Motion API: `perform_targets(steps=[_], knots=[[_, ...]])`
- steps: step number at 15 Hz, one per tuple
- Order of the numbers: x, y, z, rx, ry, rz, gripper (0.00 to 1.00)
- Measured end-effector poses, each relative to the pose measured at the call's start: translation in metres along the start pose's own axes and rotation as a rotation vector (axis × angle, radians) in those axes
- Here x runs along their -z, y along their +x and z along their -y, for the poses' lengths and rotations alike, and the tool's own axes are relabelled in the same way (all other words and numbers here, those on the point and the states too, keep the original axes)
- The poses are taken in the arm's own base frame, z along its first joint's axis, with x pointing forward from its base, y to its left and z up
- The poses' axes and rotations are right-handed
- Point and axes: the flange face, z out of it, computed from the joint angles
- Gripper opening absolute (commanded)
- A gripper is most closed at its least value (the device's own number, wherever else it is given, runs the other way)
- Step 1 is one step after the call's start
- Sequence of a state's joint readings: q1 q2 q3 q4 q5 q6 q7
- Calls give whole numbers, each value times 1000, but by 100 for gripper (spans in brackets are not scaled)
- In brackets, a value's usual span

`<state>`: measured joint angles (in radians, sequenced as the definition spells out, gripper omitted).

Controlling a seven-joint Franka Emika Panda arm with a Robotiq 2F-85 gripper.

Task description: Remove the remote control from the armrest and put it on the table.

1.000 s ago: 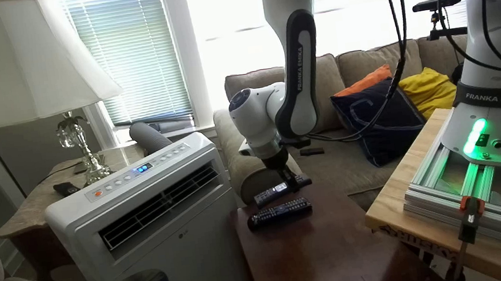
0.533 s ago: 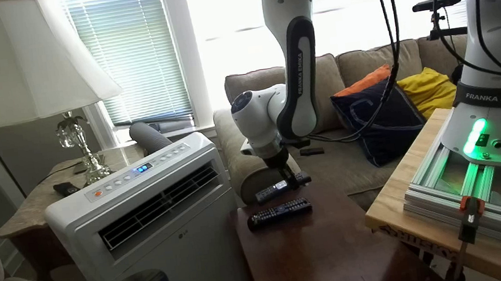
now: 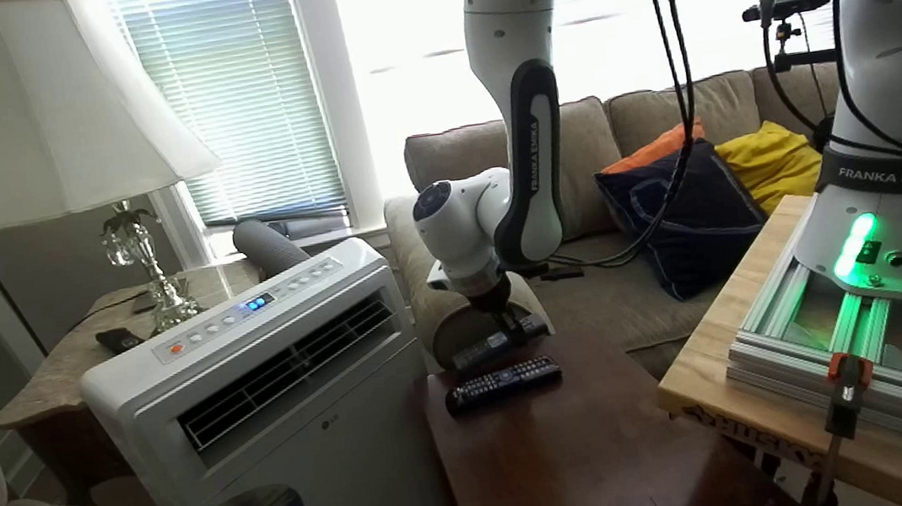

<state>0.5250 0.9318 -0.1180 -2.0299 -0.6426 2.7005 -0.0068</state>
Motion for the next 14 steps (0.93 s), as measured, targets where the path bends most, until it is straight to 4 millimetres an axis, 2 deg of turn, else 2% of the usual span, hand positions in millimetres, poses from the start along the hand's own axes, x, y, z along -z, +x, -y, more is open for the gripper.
perform_targets(steps=[4, 9, 10, 11, 12, 14], knots=[[-17, 7, -6, 6, -4, -16, 28], [-36, 12, 1, 15, 8, -21, 28], [-39, 13, 3, 17, 10, -19, 33], [-41, 13, 3, 18, 10, -17, 78], [-41, 13, 3, 18, 10, -17, 80], [-41, 13, 4, 20, 11, -16, 92]])
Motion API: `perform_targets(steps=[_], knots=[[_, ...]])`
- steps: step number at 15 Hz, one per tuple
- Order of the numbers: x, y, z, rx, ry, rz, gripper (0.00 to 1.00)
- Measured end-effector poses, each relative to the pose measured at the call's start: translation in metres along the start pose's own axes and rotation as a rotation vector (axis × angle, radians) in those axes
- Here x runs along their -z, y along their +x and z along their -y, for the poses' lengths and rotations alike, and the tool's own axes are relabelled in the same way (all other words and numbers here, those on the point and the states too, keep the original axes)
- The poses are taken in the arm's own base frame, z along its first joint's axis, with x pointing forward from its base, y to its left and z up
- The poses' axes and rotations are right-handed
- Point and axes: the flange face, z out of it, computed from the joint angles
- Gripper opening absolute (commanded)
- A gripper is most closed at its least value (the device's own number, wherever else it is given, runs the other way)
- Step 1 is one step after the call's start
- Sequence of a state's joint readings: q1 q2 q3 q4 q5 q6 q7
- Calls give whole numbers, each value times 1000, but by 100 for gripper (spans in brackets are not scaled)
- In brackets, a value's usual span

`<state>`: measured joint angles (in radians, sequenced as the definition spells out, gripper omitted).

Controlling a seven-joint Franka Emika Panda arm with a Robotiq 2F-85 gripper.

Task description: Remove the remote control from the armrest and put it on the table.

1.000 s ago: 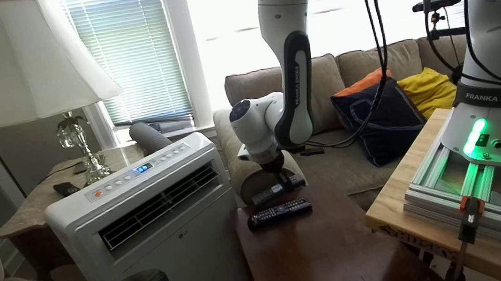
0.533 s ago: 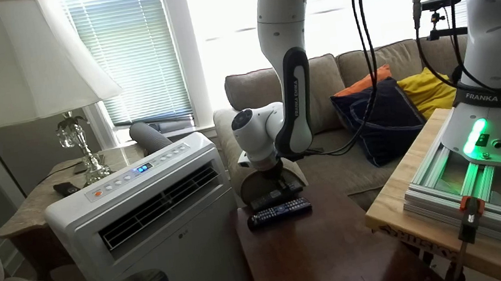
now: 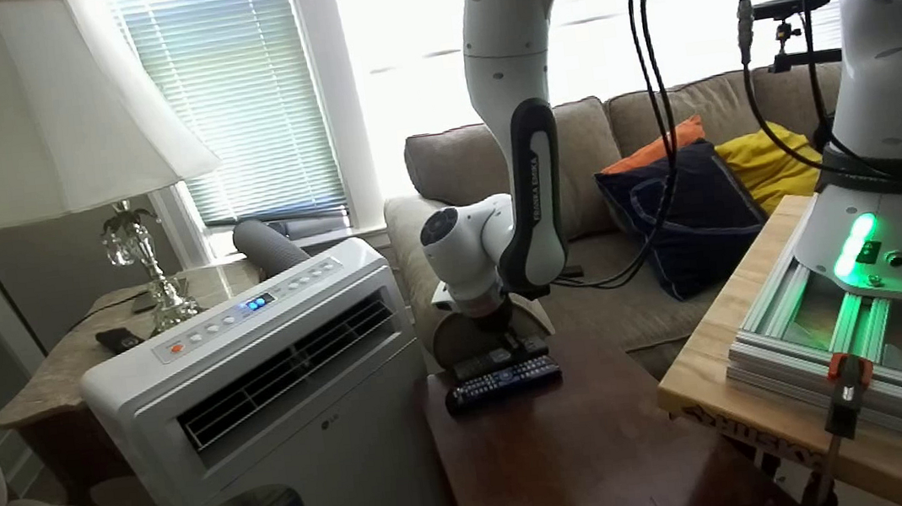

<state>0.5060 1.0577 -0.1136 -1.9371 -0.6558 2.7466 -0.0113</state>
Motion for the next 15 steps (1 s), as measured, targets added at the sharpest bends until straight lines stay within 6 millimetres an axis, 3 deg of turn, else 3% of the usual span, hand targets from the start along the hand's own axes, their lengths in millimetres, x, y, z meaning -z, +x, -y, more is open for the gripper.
perform_targets(steps=[1, 3, 7, 11, 15], knots=[[0, 1, 2, 3, 1, 0, 98], [6, 2, 6, 16, 2, 0, 100], [59, -9, 7, 75, 6, -43, 100], [128, -43, -10, 10, -13, -71, 100], [177, -99, -32, -96, 131, -86, 100]])
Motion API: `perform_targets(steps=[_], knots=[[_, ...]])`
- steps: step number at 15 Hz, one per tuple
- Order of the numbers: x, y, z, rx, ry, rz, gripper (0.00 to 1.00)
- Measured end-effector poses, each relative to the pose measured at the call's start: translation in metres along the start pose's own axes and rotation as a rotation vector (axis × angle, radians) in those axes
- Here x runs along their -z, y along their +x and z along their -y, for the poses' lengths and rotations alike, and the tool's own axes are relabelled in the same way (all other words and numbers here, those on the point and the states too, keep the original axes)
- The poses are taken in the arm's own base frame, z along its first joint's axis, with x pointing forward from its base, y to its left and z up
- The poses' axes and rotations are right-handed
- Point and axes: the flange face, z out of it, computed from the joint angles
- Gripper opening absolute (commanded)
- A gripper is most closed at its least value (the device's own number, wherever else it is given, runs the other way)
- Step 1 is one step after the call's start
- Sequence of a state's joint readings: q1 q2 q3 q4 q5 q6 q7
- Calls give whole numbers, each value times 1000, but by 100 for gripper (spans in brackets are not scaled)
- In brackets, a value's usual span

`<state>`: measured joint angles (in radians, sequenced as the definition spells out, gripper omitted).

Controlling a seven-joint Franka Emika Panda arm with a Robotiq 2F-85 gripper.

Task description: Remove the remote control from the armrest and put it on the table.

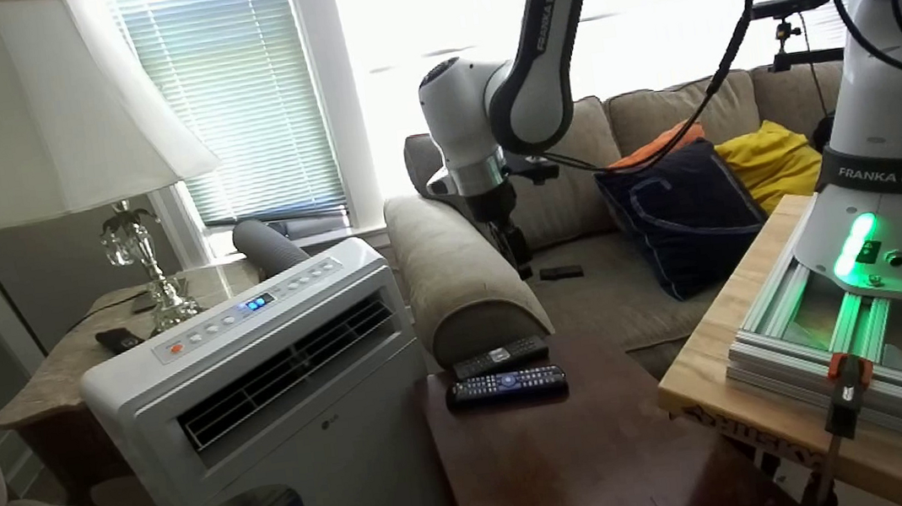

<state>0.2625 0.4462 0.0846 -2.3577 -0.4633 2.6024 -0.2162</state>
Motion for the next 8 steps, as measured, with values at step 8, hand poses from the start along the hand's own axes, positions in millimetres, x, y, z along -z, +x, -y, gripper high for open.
perform_targets(steps=[8], knots=[[83, -121, -56, -387, 295, -140, 100]])
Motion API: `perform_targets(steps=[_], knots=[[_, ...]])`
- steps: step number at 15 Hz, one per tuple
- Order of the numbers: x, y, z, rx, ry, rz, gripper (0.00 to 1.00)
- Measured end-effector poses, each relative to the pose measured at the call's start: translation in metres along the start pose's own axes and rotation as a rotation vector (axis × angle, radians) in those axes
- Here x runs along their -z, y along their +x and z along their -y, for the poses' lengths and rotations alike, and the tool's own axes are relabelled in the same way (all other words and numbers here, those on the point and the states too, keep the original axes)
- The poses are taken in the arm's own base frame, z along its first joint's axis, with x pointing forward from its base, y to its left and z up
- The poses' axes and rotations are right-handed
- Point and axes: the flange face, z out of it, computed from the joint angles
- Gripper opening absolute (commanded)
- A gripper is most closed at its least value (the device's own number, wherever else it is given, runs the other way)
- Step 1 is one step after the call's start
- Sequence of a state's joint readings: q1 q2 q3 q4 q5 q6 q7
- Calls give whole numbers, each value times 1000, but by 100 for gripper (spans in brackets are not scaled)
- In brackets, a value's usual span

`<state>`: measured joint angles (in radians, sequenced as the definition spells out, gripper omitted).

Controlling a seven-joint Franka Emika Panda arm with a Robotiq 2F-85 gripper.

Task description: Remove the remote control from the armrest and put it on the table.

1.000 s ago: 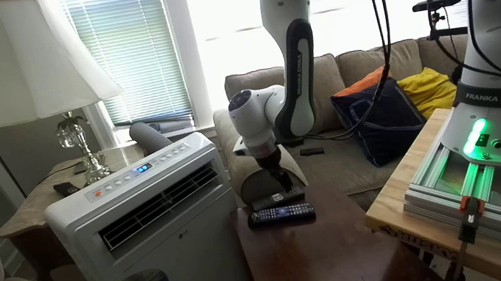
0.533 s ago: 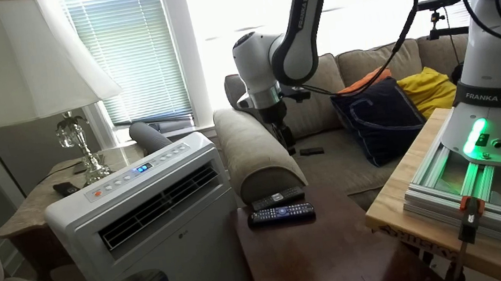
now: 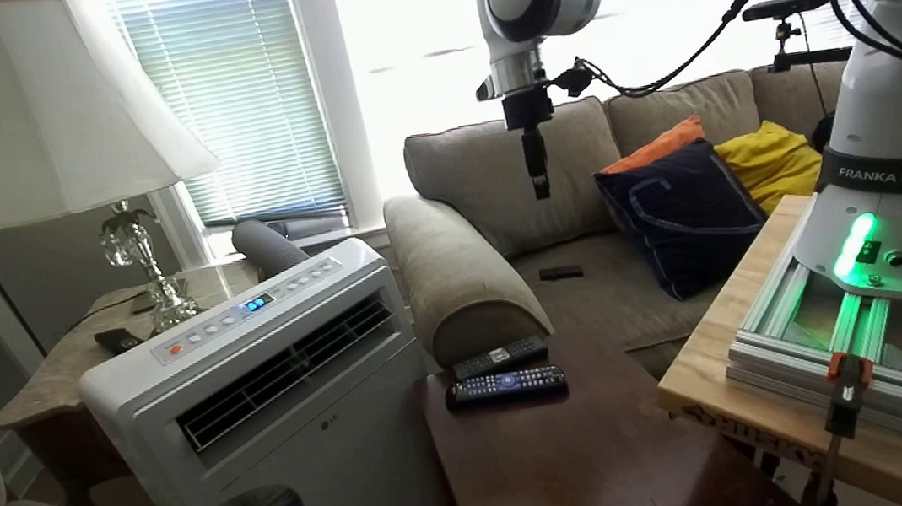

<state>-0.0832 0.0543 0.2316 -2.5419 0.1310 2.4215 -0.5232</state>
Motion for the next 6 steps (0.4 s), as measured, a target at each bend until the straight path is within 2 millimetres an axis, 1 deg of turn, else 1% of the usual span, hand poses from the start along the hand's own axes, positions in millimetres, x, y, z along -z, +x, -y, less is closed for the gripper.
perform_targets(steps=[2, 3, 4, 6], knots=[[26, -23, -10, -94, 2, -35, 100], [36, -35, -17, -146, -10, -52, 100], [42, -45, -21, -185, -16, -65, 100], [44, -54, -23, -212, -18, -71, 100]])
